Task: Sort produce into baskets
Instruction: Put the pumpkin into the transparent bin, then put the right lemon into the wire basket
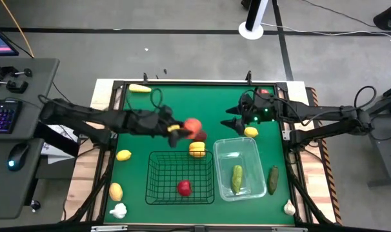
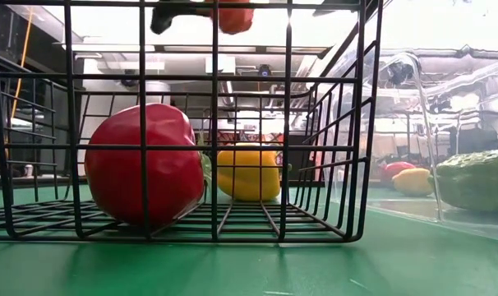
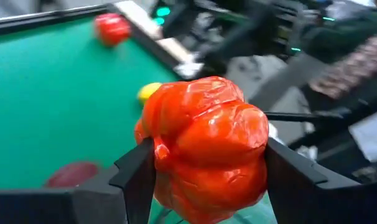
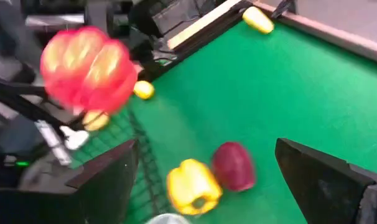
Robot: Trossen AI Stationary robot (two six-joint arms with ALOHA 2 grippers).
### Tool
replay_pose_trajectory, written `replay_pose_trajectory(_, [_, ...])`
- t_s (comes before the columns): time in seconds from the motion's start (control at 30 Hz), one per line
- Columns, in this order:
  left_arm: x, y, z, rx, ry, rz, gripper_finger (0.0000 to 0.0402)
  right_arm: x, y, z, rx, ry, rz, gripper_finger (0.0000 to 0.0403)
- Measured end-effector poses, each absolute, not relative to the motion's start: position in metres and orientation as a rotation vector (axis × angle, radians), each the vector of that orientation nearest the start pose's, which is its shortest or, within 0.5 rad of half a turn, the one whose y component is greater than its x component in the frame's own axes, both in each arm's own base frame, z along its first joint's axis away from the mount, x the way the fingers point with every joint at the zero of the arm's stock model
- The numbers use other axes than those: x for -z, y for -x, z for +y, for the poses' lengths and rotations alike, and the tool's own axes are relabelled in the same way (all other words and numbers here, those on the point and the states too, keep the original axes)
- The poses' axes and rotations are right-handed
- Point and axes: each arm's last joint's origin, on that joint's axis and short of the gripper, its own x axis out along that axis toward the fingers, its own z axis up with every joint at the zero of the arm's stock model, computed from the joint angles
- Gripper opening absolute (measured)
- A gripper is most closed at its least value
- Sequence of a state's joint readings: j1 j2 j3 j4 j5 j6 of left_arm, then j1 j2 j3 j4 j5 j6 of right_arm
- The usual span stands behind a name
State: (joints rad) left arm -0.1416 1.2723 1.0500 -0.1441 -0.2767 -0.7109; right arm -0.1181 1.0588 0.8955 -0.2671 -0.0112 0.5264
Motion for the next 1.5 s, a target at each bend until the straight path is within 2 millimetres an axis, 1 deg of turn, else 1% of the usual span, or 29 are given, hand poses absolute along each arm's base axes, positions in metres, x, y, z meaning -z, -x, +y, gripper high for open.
replay_pose_trajectory(0.07, [-0.320, -0.295, -0.040, -0.178, 0.586, 0.297, 0.0218, -0.316, -0.230, -0.025, 0.160, -0.601, 0.372, 0.0367])
replay_pose_trajectory(0.13, [-0.313, -0.304, -0.044, -0.100, 0.561, 0.314, 0.0219, -0.323, -0.231, -0.024, 0.091, -0.656, 0.317, 0.0367])
replay_pose_trajectory(0.27, [-0.302, -0.316, -0.049, 0.002, 0.491, 0.351, 0.0247, -0.349, -0.229, -0.023, -0.004, -0.740, 0.089, 0.0367])
replay_pose_trajectory(0.37, [-0.298, -0.325, -0.054, 0.044, 0.407, 0.310, 0.0249, -0.364, -0.225, -0.023, -0.023, -0.759, -0.049, 0.0367])
replay_pose_trajectory(0.43, [-0.295, -0.334, -0.055, 0.062, 0.362, 0.268, 0.0245, -0.370, -0.222, -0.023, -0.025, -0.757, -0.103, 0.0367])
replay_pose_trajectory(0.5, [-0.290, -0.345, -0.057, 0.080, 0.346, 0.200, 0.0242, -0.373, -0.220, -0.024, -0.012, -0.754, -0.139, 0.0367])
replay_pose_trajectory(0.63, [-0.273, -0.366, -0.056, 0.085, 0.353, 0.119, 0.0244, -0.378, -0.219, -0.024, -0.008, -0.742, -0.190, 0.0367])
replay_pose_trajectory(0.73, [-0.263, -0.384, -0.059, 0.081, 0.353, 0.111, 0.0255, -0.381, -0.218, -0.024, -0.020, -0.735, -0.224, 0.0367])
replay_pose_trajectory(0.87, [-0.258, -0.407, -0.063, 0.085, 0.343, 0.117, 0.0273, -0.382, -0.218, -0.024, -0.024, -0.720, -0.237, 0.0367])
replay_pose_trajectory(0.97, [-0.255, -0.424, -0.066, 0.098, 0.331, 0.159, 0.0289, -0.382, -0.218, -0.024, -0.027, -0.717, -0.236, 0.0367])
replay_pose_trajectory(1.1, [-0.259, -0.441, -0.070, 0.114, 0.322, 0.251, 0.0316, -0.384, -0.216, -0.023, -0.051, -0.698, -0.237, 0.0367])
replay_pose_trajectory(1.2, [-0.264, -0.446, -0.069, 0.104, 0.301, 0.318, 0.0336, -0.388, -0.209, -0.021, -0.093, -0.674, -0.245, 0.0367])
replay_pose_trajectory(1.3, [-0.273, -0.446, -0.067, 0.077, 0.305, 0.357, 0.0349, -0.396, -0.196, -0.019, -0.126, -0.635, -0.269, 0.0367])
replay_pose_trajectory(1.4, [-0.285, -0.438, -0.061, 0.021, 0.342, 0.419, 0.0352, -0.400, -0.178, -0.017, -0.106, -0.610, -0.259, 0.0367])
replay_pose_trajectory(1.5, [-0.296, -0.421, -0.054, -0.024, 0.336, 0.509, 0.0352, -0.390, -0.158, -0.016, -0.031, -0.633, -0.124, 0.0367])
